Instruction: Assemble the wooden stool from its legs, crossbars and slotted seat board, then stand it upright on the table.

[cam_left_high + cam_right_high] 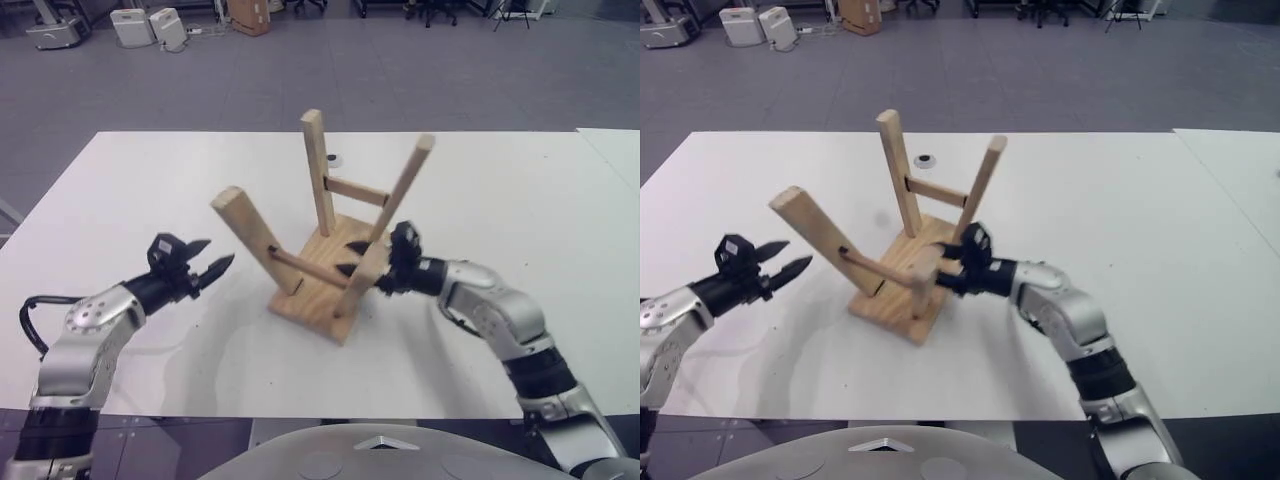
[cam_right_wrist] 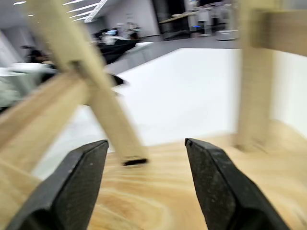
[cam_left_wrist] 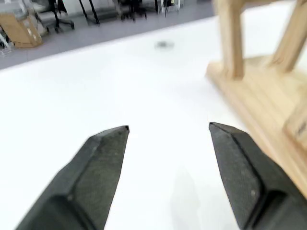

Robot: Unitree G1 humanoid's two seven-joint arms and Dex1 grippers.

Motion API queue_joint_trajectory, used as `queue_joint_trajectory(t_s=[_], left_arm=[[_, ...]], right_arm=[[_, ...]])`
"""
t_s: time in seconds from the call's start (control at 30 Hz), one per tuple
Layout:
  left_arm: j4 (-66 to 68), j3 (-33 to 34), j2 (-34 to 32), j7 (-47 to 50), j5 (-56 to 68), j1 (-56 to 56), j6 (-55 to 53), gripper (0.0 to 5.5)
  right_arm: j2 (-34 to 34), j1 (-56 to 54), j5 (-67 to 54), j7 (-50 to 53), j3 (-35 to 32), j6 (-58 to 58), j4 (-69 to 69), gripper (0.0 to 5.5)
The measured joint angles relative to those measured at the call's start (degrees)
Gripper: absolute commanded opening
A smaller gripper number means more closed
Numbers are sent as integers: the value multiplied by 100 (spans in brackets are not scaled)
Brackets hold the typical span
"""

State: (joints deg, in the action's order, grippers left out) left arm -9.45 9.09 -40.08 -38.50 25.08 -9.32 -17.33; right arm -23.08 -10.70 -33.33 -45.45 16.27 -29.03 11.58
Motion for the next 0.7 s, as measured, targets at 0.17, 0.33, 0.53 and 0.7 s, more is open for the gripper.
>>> queue_joint_trajectory(t_s=[0.17,0.33,0.53,0.7], left_arm=[[-386,-680,-608,-519,-1180,-717,443,306],[-712,-564,-849,-733,-1388,-1020,378,306],[-876,-1121,-906,-838,-1716,-634,168,306],[451,-1717,-35,-609,-2069,1063,-97,306]], right_arm=[[-914,1168,414,397,-690,-184,1290,300],[-2028,2061,428,-355,-1552,-149,958,300],[-849,-848,2113,750,-995,1149,-3256,300],[-52,-1725,2663,336,-470,2674,-5122,300]])
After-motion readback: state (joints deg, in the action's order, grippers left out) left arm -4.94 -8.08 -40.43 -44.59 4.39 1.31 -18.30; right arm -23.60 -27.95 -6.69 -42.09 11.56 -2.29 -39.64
